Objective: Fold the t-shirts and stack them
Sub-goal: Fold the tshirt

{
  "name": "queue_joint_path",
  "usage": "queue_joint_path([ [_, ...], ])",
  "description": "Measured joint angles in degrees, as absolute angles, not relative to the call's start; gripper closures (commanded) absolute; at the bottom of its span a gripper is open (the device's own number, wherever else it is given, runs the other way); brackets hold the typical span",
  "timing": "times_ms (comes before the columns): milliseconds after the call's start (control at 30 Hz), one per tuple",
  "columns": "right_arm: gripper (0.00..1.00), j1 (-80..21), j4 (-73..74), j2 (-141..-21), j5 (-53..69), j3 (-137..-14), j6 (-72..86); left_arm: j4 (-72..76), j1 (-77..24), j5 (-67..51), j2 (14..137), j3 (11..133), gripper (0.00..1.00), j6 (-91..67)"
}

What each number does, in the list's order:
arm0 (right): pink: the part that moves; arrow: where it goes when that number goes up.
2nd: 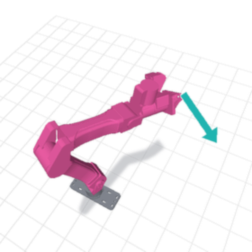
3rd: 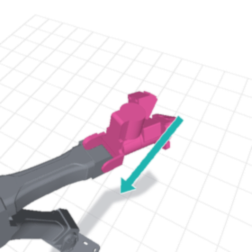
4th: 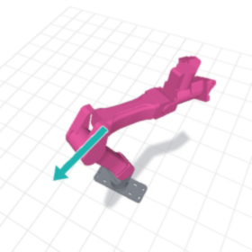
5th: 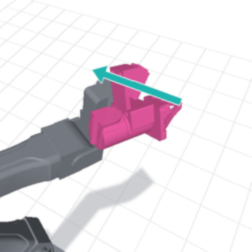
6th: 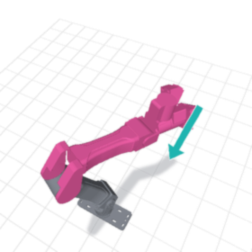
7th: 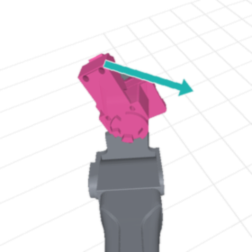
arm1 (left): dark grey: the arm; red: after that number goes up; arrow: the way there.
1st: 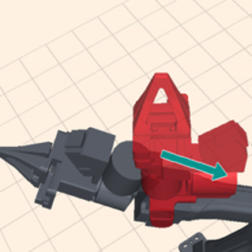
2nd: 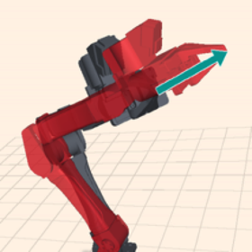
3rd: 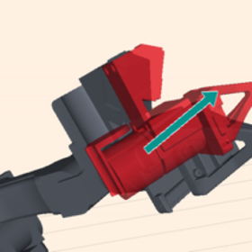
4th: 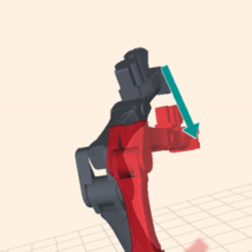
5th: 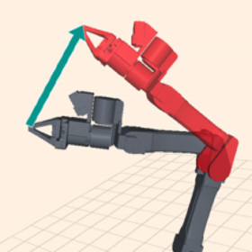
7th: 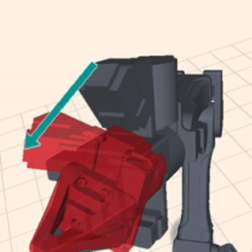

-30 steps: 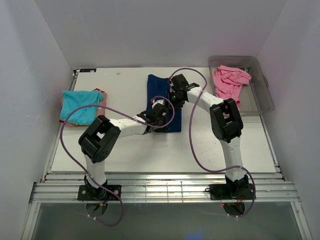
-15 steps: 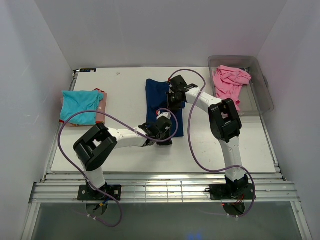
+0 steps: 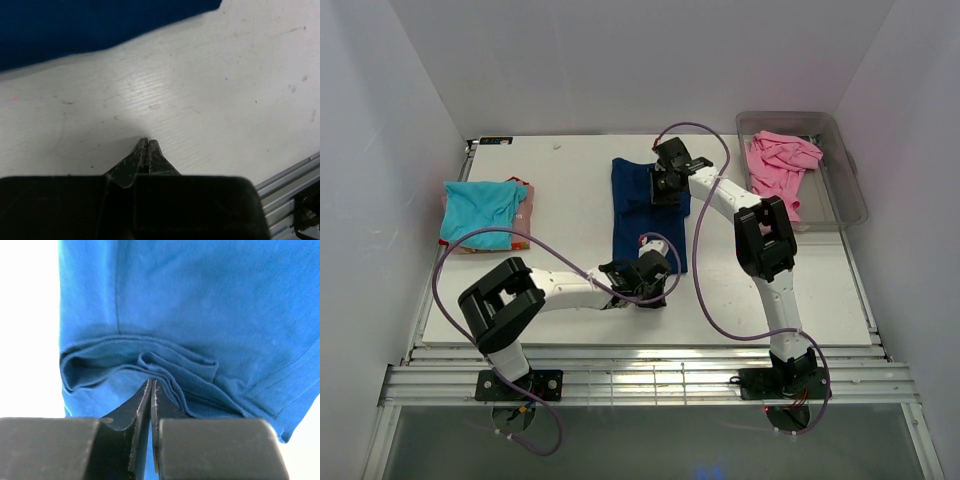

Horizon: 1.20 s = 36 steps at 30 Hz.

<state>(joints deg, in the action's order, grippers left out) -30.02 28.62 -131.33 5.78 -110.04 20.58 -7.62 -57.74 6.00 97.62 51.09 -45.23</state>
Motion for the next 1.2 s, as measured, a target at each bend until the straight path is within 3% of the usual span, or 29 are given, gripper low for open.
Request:
queue_joint_path([
  [167,0.92,-30.02,28.62,-131.44,3.66,-112.31,20.58,-11.79,-56.12,13.72,95.66,54.76,1.0,-42.96],
  [367,0.92,-30.02,28.32,-131.13,-0.3,-113.16,20.58,-11.99,-45.87,16.99,93.65,59.2,1.0,-40.69],
  [600,0.91,-30.02,26.44,-120.77,-2.81,-103.92,20.34,-11.77,-36.6,17.98,87.5,57.58,1.0,-37.98],
  [767,0.78,-30.02,25.63,-110.74,-0.67,-96.27,20.67,-11.09,-36.01,15.33,86.26,54.41,1.0,-37.6],
  [800,0.75,-30.02,24.73,-108.33,0.03,-93.12,20.88,-10.92,-36.01,14.68,86.19,53.52,0.81,-37.87],
  [867,0.54,-30.02,24.34,-104.64,1.1,-87.11,21.26,-10.96,-36.03,13.45,86.04,51.7,0.56,-38.17],
  [900,0.48,-30.02,24.14,-103.26,1.63,-84.4,21.52,-10.76,-36.03,12.78,85.86,50.65,0.44,-38.57],
  [933,0.44,-30.02,24.21,-101.84,2.28,-81.14,21.5,-10.7,-36.03,12.19,85.56,49.5,0.25,-38.98],
  [967,0.32,-30.02,24.25,-100.77,2.94,-78.28,21.54,-10.7,-36.03,11.53,85.19,48.47,0.2,-39.2],
  [1033,0.29,-30.02,24.08,-99.57,4.58,-73.49,21.76,-10.15,-36.01,10.35,84.44,46.57,0.06,-40.36],
  [1200,0.29,-30.02,23.16,-97.95,8.21,-64.75,22.72,-7.77,-35.83,7.84,83.55,43.46,0.05,-41.56],
])
